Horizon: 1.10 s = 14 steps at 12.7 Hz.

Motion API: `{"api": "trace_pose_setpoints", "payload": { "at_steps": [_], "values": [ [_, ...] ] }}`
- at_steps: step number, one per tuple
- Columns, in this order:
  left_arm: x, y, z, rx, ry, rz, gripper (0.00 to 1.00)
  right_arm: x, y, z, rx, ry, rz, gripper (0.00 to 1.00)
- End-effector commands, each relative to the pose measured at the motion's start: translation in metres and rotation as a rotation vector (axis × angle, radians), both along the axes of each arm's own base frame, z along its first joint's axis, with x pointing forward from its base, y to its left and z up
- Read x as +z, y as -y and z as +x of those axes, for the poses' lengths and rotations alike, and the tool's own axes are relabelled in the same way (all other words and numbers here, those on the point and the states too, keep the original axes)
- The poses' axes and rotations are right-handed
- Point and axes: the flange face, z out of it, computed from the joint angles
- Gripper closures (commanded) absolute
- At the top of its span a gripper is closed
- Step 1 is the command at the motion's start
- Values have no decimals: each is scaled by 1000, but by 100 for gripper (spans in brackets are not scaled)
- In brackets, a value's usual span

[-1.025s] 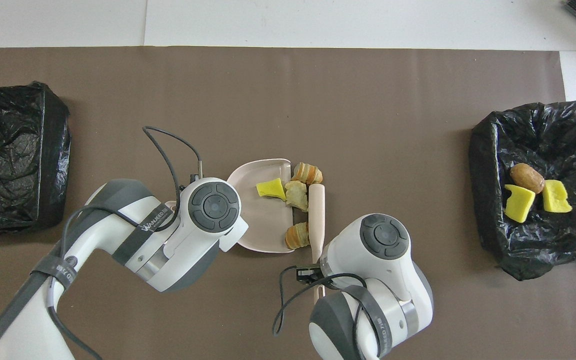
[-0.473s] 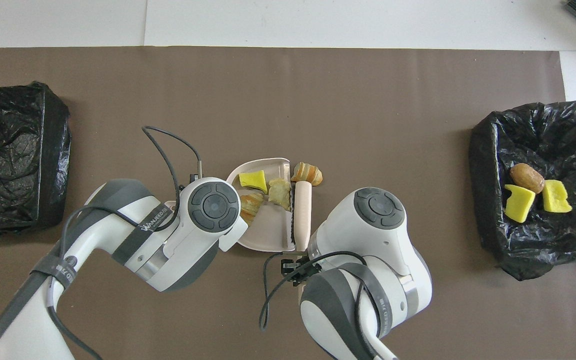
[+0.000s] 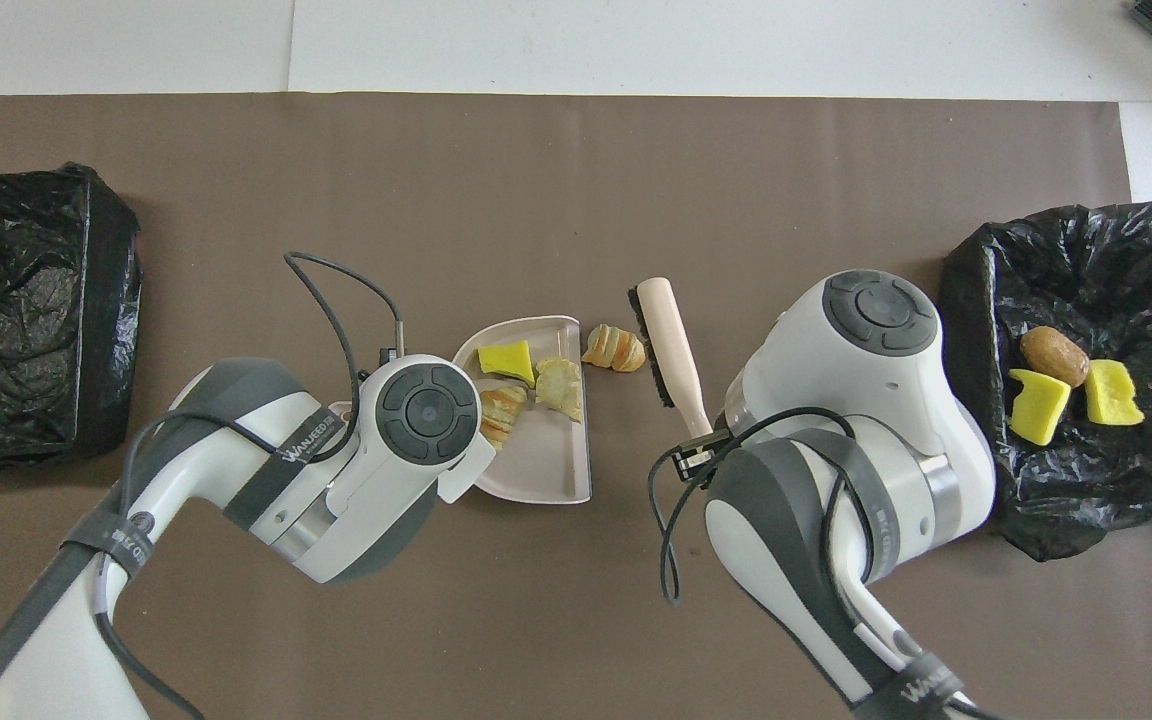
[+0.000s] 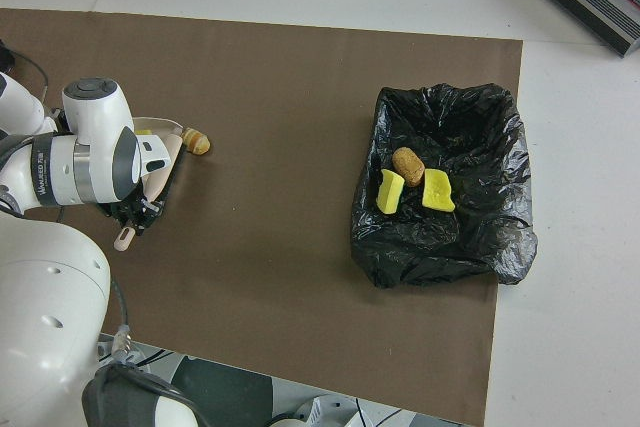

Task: Sweep and dump trash in bin
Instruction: 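Sweep the last pieces into the dustpan with the right gripper's brush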

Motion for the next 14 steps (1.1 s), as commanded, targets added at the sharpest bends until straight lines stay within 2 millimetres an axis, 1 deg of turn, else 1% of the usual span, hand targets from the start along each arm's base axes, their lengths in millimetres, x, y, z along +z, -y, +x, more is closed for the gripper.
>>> {"api": "trace_pose_setpoints", "payload": {
  "at_steps": [1, 2, 3, 4, 5, 6, 8, 10, 12, 13, 14],
  "values": [
    [4, -5, -4, 21, 21, 5, 100, -17, 17, 40, 96, 25, -21, 100],
    [5, -5, -4, 31, 26, 3, 100, -18, 6, 36, 120, 28, -28, 100],
    [4, -5, -4, 32, 25, 3, 100, -29, -10, 27, 129, 15, -19, 100],
    [4, -5, -4, 34, 25, 3, 100, -47, -15, 24, 108, -12, -31, 100],
    [4, -5, -4, 35, 26, 3, 100, -60, -28, 16, 88, -16, -41, 100],
    [4, -5, -3, 35, 27, 2, 100, -65, -46, 6, 89, -8, -35, 100],
    [4, -5, -3, 34, 28, 1, 100, -63, -68, -9, 10, -60, 12, 100],
    [4, -6, -2, 37, 29, 0, 100, -57, -83, -24, -59, -146, 37, 100],
    [3, -6, -2, 38, 29, 0, 100, -49, -88, -30, -94, -177, 51, 100],
    [3, -6, -2, 38, 30, -2, 100, -42, -96, -33, -118, -185, 75, 100],
    [3, -6, -2, 38, 29, 0, 100, -33, -100, -34, -147, -193, 106, 100]
  ]
}}
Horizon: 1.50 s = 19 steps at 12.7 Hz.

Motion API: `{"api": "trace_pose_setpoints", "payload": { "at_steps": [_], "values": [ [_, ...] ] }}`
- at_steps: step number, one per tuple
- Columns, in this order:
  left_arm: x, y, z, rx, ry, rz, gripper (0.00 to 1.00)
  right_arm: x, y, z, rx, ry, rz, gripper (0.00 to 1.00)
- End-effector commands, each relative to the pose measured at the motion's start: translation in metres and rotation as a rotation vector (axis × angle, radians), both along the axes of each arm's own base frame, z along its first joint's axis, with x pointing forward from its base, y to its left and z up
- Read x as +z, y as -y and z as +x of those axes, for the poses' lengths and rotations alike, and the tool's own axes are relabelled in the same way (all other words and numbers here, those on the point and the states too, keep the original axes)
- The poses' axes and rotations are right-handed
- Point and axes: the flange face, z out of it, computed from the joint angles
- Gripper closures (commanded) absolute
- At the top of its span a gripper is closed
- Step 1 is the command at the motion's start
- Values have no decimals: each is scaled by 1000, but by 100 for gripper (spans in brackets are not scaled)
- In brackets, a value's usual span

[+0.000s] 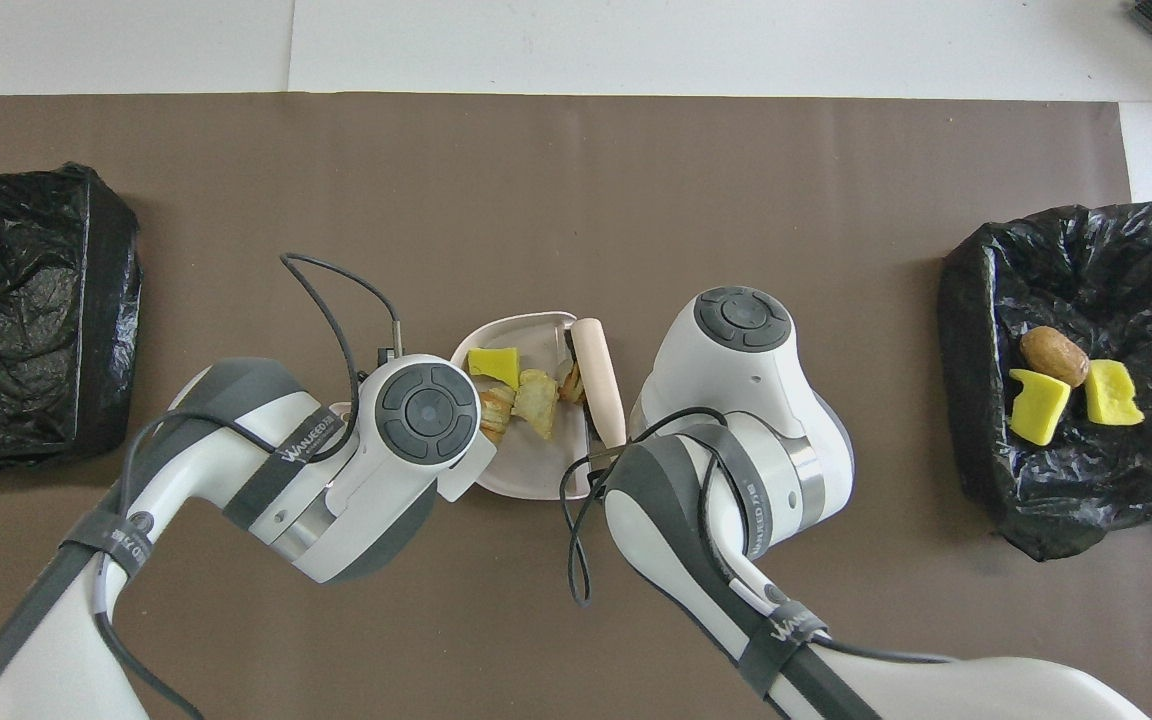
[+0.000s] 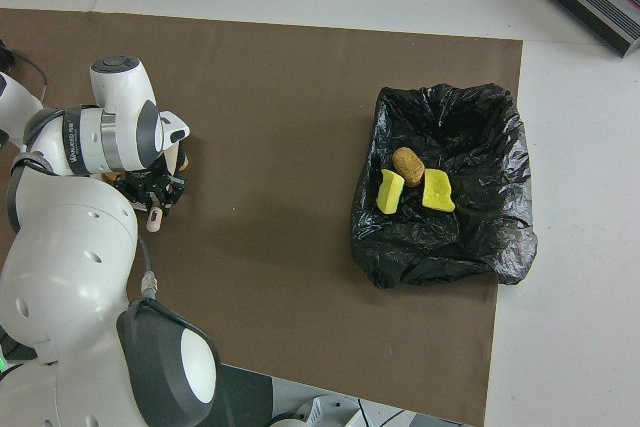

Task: Sweep and dump trash in bin
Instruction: 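Sweep the last pieces into the dustpan with the right gripper's brush, then carry the dustpan with the left gripper over the black bin beside it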

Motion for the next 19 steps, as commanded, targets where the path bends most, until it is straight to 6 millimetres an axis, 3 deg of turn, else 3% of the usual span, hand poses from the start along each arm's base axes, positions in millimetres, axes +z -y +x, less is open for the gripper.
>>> {"api": "trace_pose_setpoints", "payload": {
  "at_steps": [1, 3, 5, 8, 10, 12, 14, 16, 19],
  "values": [
    [3, -6, -2, 15, 21, 0, 100, 26, -10, -7, -70, -24, 70, 100],
    [3, -12, 1, 26, 19, 5, 100, 36, -3, 0, -97, -29, 89, 100],
    [3, -12, 1, 26, 18, 6, 100, 41, 26, 14, -113, -53, 70, 100],
    [2, -13, 1, 25, 16, 7, 100, 37, 47, 7, -70, -60, -25, 100],
    [2, -20, 6, 31, 13, 8, 100, 34, 37, -26, -109, -91, -103, 100],
    [6, -29, 13, 19, 17, 2, 100, 40, 0, -67, -212, -97, -220, 100],
    [20, -54, 32, -21, 16, -6, 100, 56, -13, -80, -281, -76, -256, 100],
    [39, -90, 50, -46, 20, -9, 100, 64, -18, -108, -256, -50, -267, 100],
    [72, -154, 69, -91, 28, -7, 100, 55, -26, -147, -195, 71, -254, 100]
  ]
}}
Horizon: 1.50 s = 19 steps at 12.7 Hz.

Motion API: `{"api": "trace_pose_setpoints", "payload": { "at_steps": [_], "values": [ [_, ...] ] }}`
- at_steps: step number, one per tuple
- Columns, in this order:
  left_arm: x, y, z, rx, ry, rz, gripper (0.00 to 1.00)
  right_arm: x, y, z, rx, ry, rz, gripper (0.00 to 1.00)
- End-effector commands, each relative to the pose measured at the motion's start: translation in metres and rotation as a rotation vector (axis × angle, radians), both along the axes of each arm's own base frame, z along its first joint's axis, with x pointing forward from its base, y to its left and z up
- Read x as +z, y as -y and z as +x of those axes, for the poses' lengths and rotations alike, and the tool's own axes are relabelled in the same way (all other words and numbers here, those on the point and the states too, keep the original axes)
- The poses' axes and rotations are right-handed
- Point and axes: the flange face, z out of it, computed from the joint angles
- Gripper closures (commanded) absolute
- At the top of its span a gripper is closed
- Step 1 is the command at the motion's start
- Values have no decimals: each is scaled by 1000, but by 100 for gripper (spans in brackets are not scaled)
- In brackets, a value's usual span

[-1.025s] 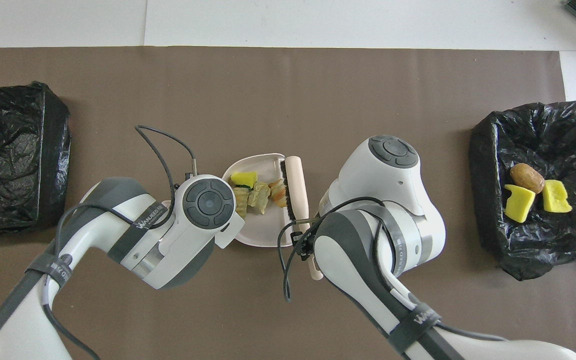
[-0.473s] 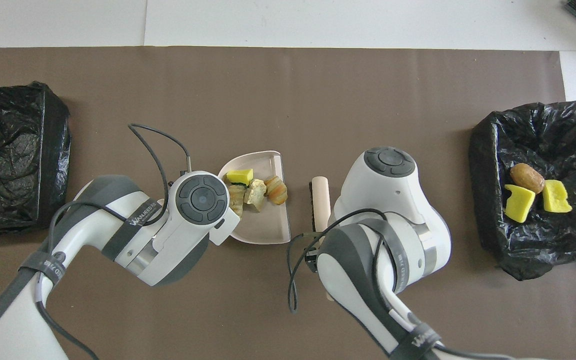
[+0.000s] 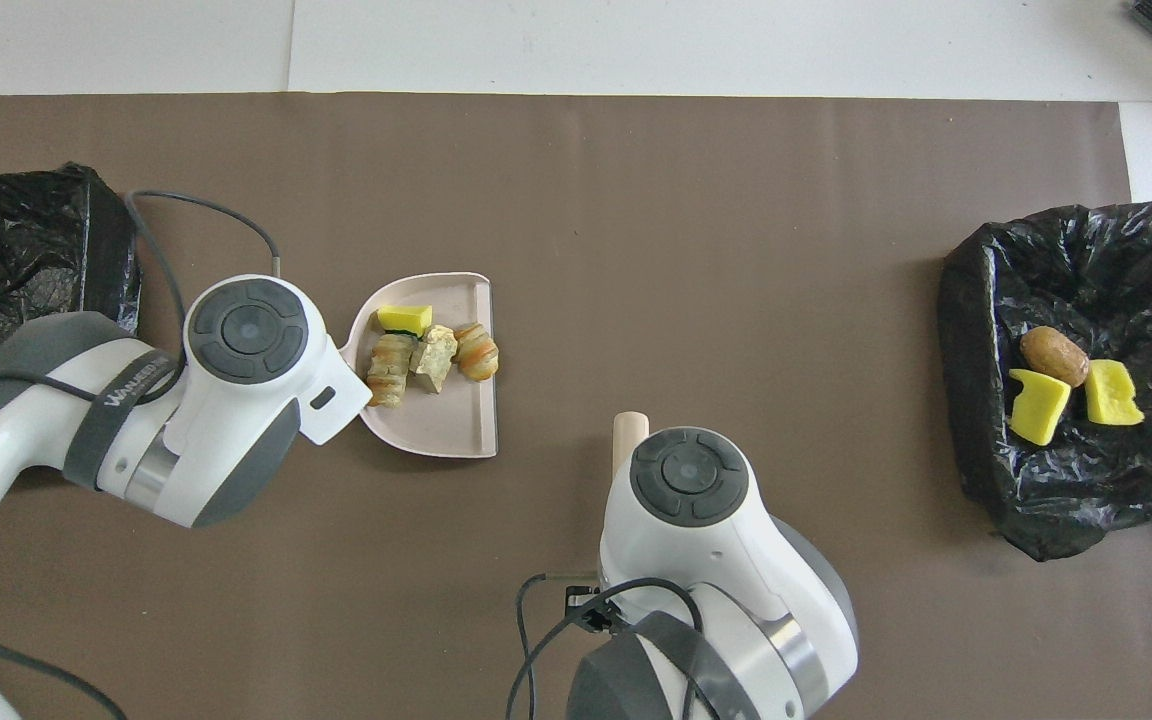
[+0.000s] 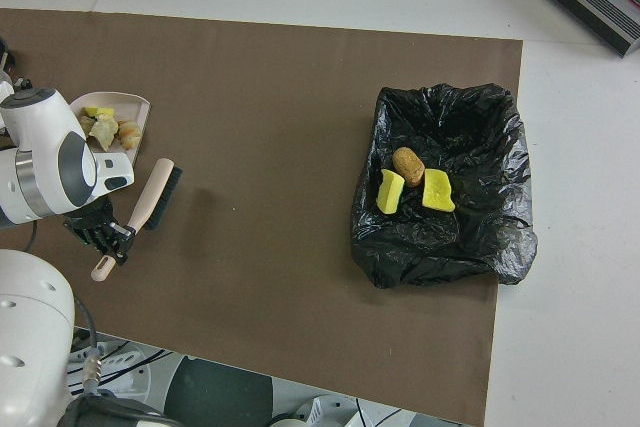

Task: Sweep and dump trash in bin
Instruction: 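Carry the dustpan with the left gripper over the black bin beside it, then tip the dustpan into the black bin with the left gripper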

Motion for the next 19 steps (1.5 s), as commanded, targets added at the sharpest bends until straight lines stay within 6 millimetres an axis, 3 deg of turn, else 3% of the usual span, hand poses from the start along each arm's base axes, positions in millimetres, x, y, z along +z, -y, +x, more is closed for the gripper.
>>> {"api": "trace_pose_setpoints", "payload": {
  "at_steps": [1, 3, 5, 7, 9, 11, 13, 16, 19],
  "values": [
    [41, -61, 8, -42, 31, 0, 100, -8, -2, -31, 48, 129, 32, 100],
    [54, -97, 12, -55, 28, -13, 100, -14, 1, -30, 153, 145, 81, 100],
    [54, -103, 10, -43, 40, -56, 100, -30, 29, -41, 244, 127, 98, 100],
    [55, -117, 15, -65, 26, -86, 100, -34, 37, -49, 232, 106, 93, 100],
    [58, -149, 20, -54, 20, -143, 100, -36, 34, -51, 154, 103, 66, 100],
    [78, -193, 27, -30, 41, -193, 100, -42, 31, -55, 100, 91, 51, 100],
    [97, -252, 26, 19, 82, -304, 100, -41, 29, -54, 86, 93, 64, 100],
    [121, -364, 6, -6, 111, -402, 100, -53, 17, -53, 82, 115, 79, 100],
    [137, -436, -14, -17, 150, -364, 100, -62, 13, -53, 68, 111, 71, 100]
  ]
}}
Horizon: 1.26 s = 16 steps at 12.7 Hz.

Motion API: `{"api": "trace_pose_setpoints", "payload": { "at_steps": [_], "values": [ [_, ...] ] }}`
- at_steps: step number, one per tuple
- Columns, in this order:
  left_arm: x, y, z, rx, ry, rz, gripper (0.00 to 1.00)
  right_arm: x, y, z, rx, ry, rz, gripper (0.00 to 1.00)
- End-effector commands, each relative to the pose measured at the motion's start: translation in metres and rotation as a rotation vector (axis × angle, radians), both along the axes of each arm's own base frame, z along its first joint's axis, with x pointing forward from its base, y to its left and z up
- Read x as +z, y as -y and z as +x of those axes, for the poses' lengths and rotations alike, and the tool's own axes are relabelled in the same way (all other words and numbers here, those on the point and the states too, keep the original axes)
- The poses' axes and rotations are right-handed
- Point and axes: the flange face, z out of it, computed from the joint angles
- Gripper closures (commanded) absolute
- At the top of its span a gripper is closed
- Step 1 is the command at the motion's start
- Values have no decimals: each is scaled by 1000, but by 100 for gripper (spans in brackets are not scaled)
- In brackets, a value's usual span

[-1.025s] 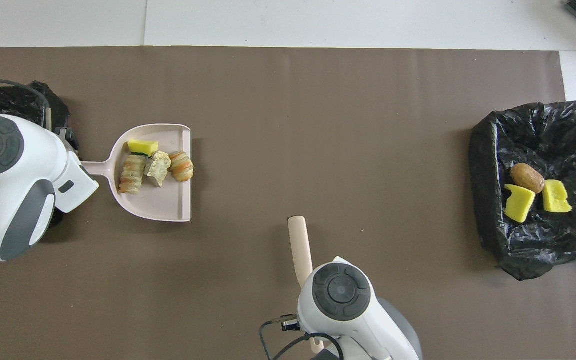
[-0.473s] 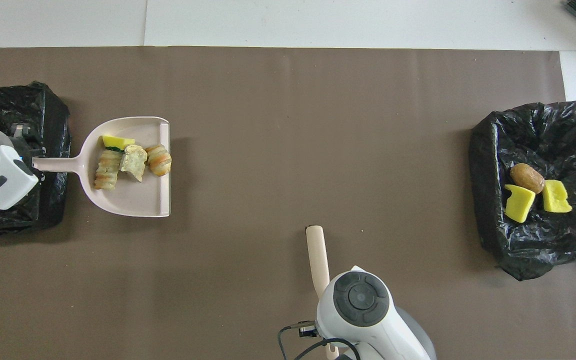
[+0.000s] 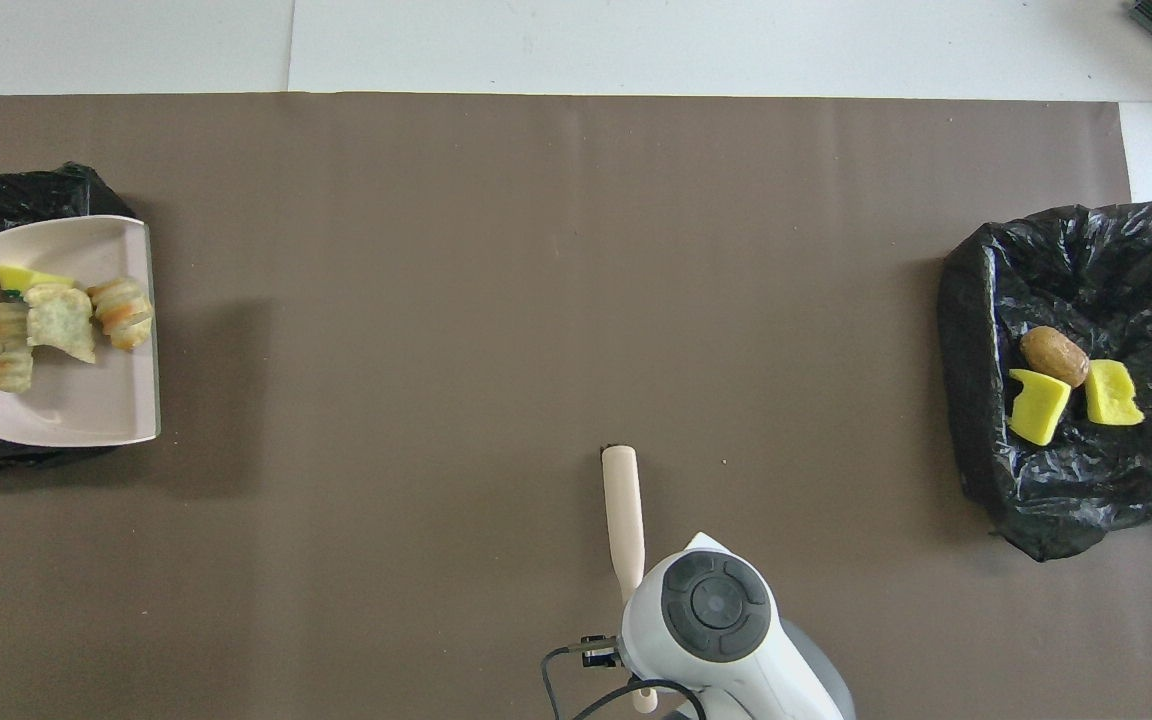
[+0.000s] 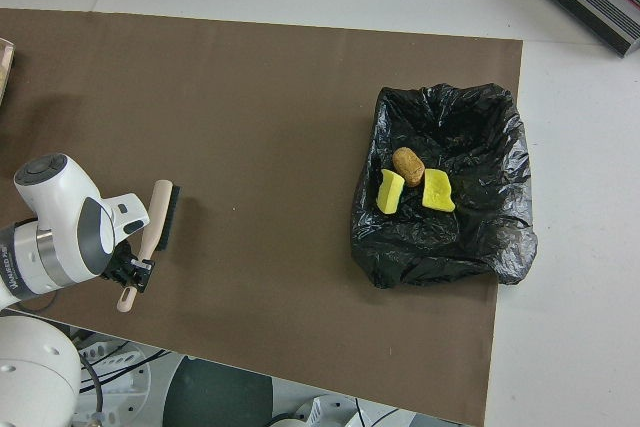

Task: Sweep and dump trash in bin
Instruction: 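Tip the dustpan into the black bin with the left gripper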

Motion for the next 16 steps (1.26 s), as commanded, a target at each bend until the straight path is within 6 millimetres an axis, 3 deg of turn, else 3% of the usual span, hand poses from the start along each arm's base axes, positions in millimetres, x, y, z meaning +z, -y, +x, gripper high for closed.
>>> {"api": "trace_pose_setpoints", "payload": {
  "at_steps": [1, 4, 6, 10, 11, 14, 15, 16],
  "values": [
    [18, -43, -3, -12, 33, 6, 100, -10, -3, -2, -26, -8, -3, 100],
    [40, -93, -2, 14, 73, 69, 100, -17, -4, -2, -32, -21, -12, 100],
    [50, -111, 11, 26, 74, 155, 100, -22, -9, -4, -28, -18, -11, 100],
    [53, -112, 37, 136, 92, 302, 100, -30, -20, -6, -28, 4, 0, 100],
    [53, -102, 44, 146, 82, 342, 100, -31, -22, -5, -21, 3, 2, 66],
    [55, -78, 60, 145, 55, 491, 100, -27, -27, 2, -13, 4, 12, 27],
    [55, -72, 64, 131, 46, 527, 100, -17, -30, 10, -18, 9, 24, 0],
    [53, -66, 68, 114, 35, 558, 100, -8, -31, 17, -21, 6, 30, 0]
  ]
}}
